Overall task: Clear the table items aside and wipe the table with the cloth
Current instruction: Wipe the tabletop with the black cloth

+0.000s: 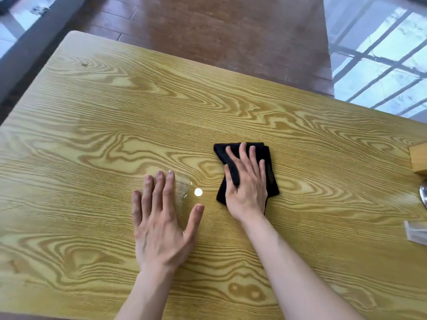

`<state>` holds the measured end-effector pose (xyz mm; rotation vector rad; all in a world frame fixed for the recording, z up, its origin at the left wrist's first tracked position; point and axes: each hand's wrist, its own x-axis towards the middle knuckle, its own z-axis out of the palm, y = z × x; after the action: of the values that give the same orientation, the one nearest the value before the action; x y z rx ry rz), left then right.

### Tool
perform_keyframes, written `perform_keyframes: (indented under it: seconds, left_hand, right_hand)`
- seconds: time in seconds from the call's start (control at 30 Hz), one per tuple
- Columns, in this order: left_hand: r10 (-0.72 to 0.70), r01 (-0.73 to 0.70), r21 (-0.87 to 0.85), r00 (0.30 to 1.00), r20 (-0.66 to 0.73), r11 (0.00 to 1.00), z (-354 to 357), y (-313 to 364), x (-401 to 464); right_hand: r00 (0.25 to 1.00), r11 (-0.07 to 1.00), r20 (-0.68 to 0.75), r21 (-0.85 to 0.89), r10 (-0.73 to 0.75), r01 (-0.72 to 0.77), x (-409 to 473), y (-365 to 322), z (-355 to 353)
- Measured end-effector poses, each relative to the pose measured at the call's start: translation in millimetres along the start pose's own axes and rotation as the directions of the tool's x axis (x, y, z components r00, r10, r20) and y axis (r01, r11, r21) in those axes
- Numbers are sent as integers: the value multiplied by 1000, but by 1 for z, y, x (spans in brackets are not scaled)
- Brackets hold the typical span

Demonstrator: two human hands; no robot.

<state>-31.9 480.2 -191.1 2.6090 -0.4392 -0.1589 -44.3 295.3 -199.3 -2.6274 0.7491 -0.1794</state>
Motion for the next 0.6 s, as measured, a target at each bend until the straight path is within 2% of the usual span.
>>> perform_keyframes:
  seconds: [0.1, 0.2, 0.27, 0.43, 0.6]
  left_hand:
    - [-2, 1, -29, 999, -37, 1000, 1, -3, -2]
    - [-25, 15, -135, 997, -75, 991, 1, 0, 0]
    - [-33, 18, -162, 995, -89, 987, 1, -1, 0]
    - [-65, 43, -200, 992, -107, 979, 2, -5, -3]
    - [-51, 25, -213, 992, -116, 977, -1, -6, -3]
  right_hand:
    - [983, 981, 71, 104, -169, 161, -2, -37, 15]
    - [925, 930, 163, -84, -343, 359, -21, -55, 30]
    - [897, 884, 222, -195, -381, 424, -32, -55, 32]
    - [870, 874, 324, -196, -371, 445, -75, -57, 19]
    - [881, 898, 329, -166, -338, 407, -121, -23, -3]
